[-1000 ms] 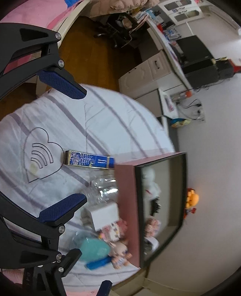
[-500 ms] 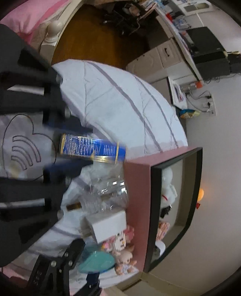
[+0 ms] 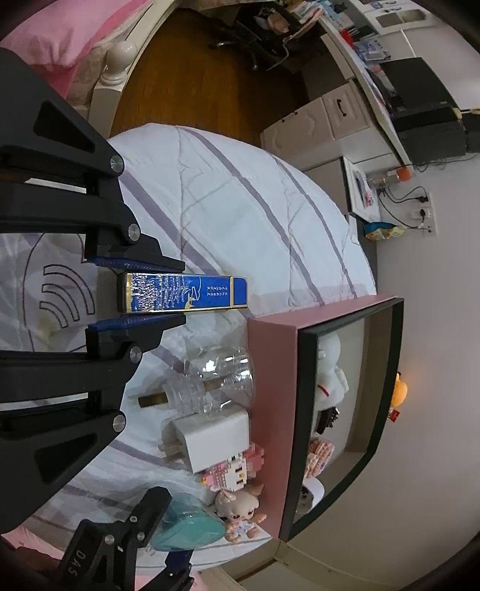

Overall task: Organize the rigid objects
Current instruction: 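Grasp the blue toothpaste box with the left gripper while the right grasps the teal oval case, then lift the toothpaste box and teal case and carry both over the pink box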

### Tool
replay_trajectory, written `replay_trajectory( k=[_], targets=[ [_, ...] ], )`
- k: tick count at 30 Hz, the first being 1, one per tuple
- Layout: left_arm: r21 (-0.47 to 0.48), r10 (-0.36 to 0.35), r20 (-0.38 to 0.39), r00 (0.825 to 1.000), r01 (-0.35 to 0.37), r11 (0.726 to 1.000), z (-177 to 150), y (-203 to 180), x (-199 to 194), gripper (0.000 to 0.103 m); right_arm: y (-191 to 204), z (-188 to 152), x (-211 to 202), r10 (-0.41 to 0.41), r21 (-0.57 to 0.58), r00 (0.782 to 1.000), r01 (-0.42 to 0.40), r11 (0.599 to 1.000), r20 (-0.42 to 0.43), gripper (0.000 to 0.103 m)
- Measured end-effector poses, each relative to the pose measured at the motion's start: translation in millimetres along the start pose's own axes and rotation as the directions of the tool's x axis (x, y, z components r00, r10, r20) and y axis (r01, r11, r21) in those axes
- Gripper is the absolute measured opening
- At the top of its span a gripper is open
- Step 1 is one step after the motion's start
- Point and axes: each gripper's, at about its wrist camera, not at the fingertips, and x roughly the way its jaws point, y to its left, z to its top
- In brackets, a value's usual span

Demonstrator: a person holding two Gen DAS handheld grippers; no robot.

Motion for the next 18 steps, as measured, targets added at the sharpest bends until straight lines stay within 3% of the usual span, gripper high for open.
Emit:
replay_trajectory(
  k=[10,14,18],
  targets=[
    [0.014,-0.012,0.082,0.997,0.01,1.0,4,-17,-43,0.021,-16,6,-47,-0.01,0.03,0.994,0.007,1.0,0.107,0.071],
    [0.029,-0.029,0.148,0.989,0.025,0.999,5,-22,-68,0.021,-21,10,-75,-0.021,0.029,0.984,0.016,0.999,0.177,0.071],
    [0.006,0.001,0.147,0.989,-0.002,1.0,4,-19,-76,0.02,-27,11,-91,-0.035,0.042,0.975,0.027,0.999,0.219,0.071]
  ],
)
